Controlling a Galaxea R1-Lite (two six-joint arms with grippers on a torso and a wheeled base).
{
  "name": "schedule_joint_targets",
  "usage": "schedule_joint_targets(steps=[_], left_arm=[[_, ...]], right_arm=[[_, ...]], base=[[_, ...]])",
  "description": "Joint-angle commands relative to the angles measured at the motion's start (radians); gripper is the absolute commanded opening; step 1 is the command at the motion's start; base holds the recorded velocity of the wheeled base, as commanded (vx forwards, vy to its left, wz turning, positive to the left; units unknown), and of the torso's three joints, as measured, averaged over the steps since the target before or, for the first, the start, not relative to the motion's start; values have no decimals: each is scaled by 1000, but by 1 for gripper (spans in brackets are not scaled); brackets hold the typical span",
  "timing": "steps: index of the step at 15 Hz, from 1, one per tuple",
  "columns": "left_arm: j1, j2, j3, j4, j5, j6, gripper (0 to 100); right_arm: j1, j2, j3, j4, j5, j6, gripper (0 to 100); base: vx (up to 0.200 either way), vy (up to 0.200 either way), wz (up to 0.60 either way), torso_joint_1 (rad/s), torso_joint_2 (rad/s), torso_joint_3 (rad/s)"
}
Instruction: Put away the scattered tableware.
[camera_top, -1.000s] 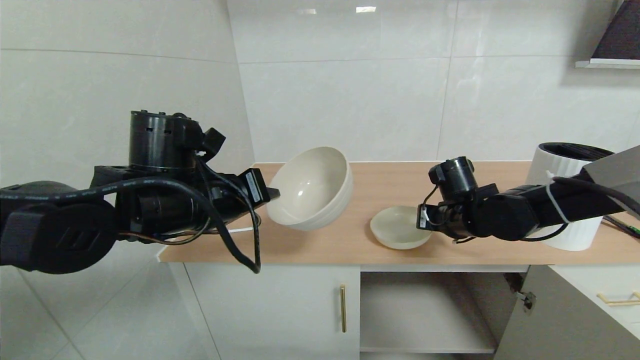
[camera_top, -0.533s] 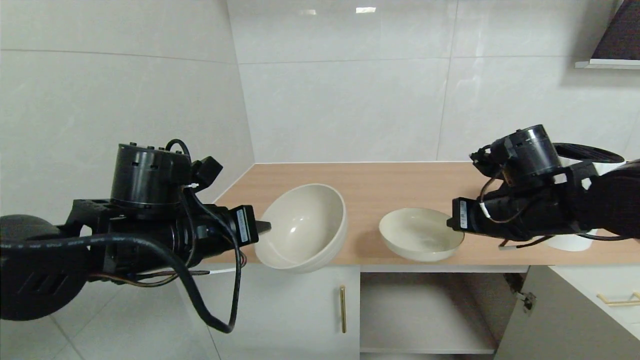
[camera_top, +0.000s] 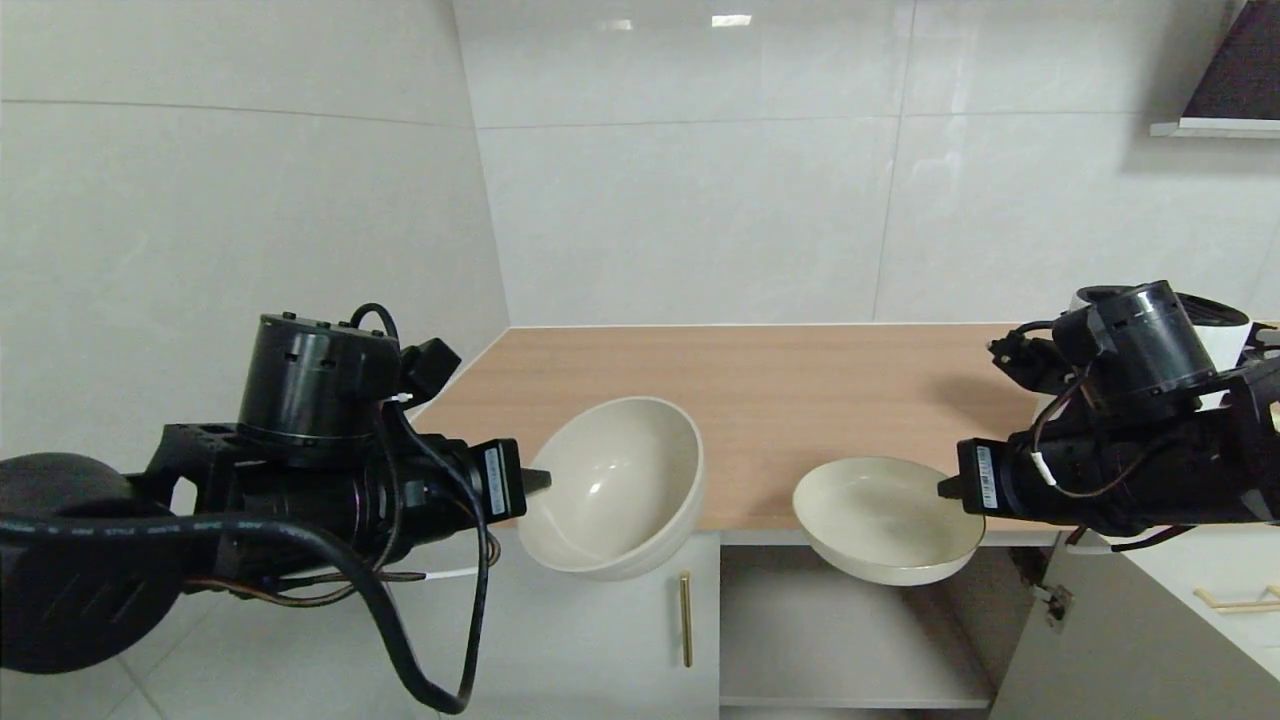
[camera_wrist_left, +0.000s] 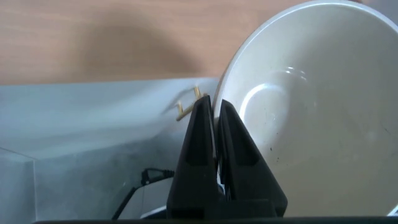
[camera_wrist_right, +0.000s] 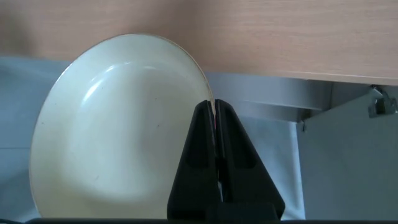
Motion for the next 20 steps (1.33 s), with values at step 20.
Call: schedule_joint_targets(steps=[20], left_arm=[[-28, 69, 8, -4, 4, 0, 0]], right_arm=[[-24, 78, 7, -23, -24, -19, 0]], base=[[-60, 0, 0, -10, 28, 16]])
